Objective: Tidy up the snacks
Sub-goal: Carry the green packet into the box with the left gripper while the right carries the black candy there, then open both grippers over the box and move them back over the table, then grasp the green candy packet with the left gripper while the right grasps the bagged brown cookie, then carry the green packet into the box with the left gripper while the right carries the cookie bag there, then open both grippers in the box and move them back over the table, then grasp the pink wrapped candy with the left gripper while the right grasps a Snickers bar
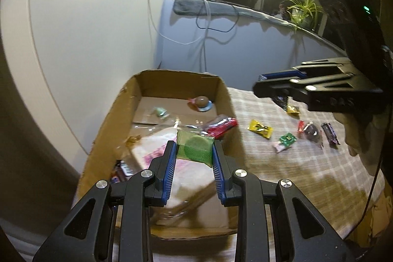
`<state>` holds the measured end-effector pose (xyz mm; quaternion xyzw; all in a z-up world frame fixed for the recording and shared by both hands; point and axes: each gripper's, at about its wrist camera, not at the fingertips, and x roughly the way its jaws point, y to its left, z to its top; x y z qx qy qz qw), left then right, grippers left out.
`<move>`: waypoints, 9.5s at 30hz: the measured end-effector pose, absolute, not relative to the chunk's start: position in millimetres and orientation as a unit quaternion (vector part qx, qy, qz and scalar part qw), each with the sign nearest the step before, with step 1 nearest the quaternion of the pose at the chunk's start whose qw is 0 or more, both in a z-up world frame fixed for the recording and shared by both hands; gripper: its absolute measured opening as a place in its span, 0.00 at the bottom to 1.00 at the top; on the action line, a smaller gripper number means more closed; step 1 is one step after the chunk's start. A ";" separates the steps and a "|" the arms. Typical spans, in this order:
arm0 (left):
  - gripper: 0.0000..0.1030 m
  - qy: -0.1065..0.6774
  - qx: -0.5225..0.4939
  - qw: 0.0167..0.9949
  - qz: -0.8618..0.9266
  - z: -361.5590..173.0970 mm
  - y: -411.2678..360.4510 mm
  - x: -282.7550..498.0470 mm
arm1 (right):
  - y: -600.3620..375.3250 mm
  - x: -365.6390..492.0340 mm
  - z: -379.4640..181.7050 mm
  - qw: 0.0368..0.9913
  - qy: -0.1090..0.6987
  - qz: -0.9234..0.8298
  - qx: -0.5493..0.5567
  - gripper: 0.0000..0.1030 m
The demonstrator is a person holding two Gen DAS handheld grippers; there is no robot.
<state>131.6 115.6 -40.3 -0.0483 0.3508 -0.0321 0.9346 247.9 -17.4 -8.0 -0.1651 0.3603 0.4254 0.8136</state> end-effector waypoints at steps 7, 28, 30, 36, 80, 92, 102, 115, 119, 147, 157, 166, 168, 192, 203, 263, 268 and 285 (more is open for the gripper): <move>0.26 0.355 -0.055 0.933 -0.026 -45.2 127.7 133.4 | 17.3 267.2 -17.9 0.804 0.373 0.432 -0.167 0.26; 0.51 0.356 -0.057 0.933 -0.021 -45.3 130.2 133.8 | 45.0 281.8 -31.1 0.799 0.389 0.425 -0.175 0.49; 0.53 0.355 -0.057 0.933 -0.019 -44.9 129.7 133.4 | 42.0 280.9 -28.7 0.801 0.387 0.422 -0.172 0.56; 0.53 0.351 -0.056 0.934 -0.021 -42.3 126.6 131.4 | 29.1 277.3 -20.5 0.808 0.384 0.414 -0.167 0.62; 0.42 0.406 0.002 0.897 -0.176 -70.4 -44.8 198.4 | -245.4 263.2 -57.9 0.826 0.450 0.330 -0.080 0.54; 0.40 0.438 0.046 0.877 -0.191 -100.2 -68.1 237.8 | -223.7 284.8 -92.1 0.801 0.472 0.351 -0.111 0.54; 0.32 0.444 0.070 0.870 -0.204 -104.5 -74.2 240.4 | -221.1 293.4 -103.6 0.790 0.481 0.362 -0.112 0.54; 0.22 0.442 0.107 0.866 -0.207 -104.4 -83.1 229.9 | -215.2 285.7 -110.6 0.786 0.488 0.356 -0.130 0.40; 0.21 0.438 0.109 0.869 -0.201 -105.0 -84.1 229.3 | -214.3 285.5 -111.3 0.790 0.489 0.349 -0.124 0.37; 0.21 0.354 0.035 0.921 -0.161 -31.4 -15.2 170.3 | -177.2 242.9 -31.8 0.827 0.414 0.358 -0.132 0.37; 0.21 0.337 0.017 0.934 -0.116 -17.8 34.0 148.1 | -115.7 231.7 -14.6 0.818 0.395 0.387 -0.155 0.37; 0.21 0.336 0.001 0.939 -0.075 -18.6 81.7 137.1 | -59.1 237.0 -7.1 0.809 0.388 0.409 -0.165 0.37; 0.21 0.336 -0.002 0.939 -0.067 -19.1 89.9 136.9 | -49.0 239.4 -7.1 0.807 0.388 0.413 -0.167 0.37; 0.21 0.355 -0.027 0.934 -0.022 -38.0 142.3 148.6 | 36.0 275.7 -30.0 0.784 0.411 0.429 -0.178 0.37; 0.46 0.358 -0.025 0.933 -0.019 -39.6 142.8 152.0 | 40.5 281.6 -31.1 0.790 0.406 0.423 -0.180 0.54; 0.48 0.424 0.037 0.887 -0.177 -78.8 -38.9 191.5 | -302.9 245.3 -86.8 0.848 0.484 0.217 -0.022 0.80; 0.48 0.438 0.064 0.878 -0.183 -89.9 -51.5 203.5 | -307.6 253.5 -101.6 0.841 0.494 0.221 -0.002 0.76; 0.24 0.443 0.096 0.869 -0.199 -106.6 -63.0 216.1 | -282.0 270.1 -115.7 0.842 0.504 0.191 -0.040 0.50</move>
